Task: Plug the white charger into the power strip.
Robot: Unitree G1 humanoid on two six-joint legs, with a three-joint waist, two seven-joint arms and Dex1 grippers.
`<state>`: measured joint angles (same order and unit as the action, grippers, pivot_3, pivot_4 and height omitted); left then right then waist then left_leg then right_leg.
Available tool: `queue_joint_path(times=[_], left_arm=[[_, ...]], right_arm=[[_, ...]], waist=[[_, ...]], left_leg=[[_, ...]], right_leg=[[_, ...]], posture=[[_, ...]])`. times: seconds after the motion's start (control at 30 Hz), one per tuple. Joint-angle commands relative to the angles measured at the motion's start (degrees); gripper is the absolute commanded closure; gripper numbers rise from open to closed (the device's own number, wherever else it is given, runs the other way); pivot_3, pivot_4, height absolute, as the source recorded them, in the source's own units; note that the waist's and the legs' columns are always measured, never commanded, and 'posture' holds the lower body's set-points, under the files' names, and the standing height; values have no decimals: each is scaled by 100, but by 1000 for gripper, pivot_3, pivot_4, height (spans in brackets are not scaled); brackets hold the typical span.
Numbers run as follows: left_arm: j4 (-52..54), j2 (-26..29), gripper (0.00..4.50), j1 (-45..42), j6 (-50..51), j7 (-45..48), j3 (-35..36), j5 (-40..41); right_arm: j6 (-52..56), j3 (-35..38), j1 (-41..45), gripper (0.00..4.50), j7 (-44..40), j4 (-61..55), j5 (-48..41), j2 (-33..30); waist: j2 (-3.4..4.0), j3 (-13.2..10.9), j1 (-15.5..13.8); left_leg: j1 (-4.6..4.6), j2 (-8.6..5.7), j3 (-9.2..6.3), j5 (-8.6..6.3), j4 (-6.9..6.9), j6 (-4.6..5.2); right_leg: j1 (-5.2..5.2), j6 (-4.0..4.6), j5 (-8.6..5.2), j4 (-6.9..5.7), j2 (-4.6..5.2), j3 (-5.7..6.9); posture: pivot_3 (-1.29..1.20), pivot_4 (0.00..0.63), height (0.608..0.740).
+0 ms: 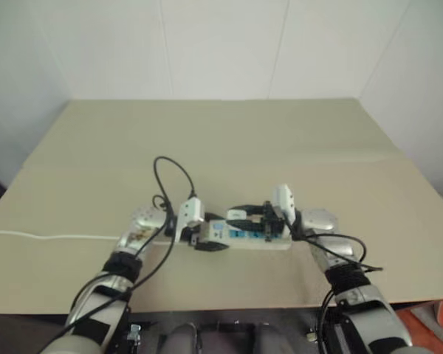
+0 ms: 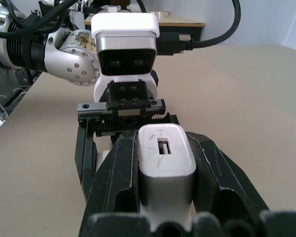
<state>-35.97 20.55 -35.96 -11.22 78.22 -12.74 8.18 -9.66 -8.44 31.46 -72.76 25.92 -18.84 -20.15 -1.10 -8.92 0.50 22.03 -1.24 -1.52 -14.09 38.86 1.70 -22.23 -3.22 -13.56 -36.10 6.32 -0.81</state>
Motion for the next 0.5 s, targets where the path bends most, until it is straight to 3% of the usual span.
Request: queue_joint_path(times=[0.03,0.5], left_arm=[[40,172,1208,94,18,147,-89,-117],[6,174,1208,61,11,99,-91,-116]], right_arm=[[-1,125,-136,3385,38,793,431,-525],[-154,-374,326,3385,-139,1384,582,-394]], waist=[[0,0,0],[0,2,16]], left_leg=[[-1,0,1,0,0,0],[-20,4,3,1,1,-1]], right_leg=[[1,0,0,0,0,-1],[10,1,1,-7,0,-7]], posture=[[0,150,740],[0,150,740]])
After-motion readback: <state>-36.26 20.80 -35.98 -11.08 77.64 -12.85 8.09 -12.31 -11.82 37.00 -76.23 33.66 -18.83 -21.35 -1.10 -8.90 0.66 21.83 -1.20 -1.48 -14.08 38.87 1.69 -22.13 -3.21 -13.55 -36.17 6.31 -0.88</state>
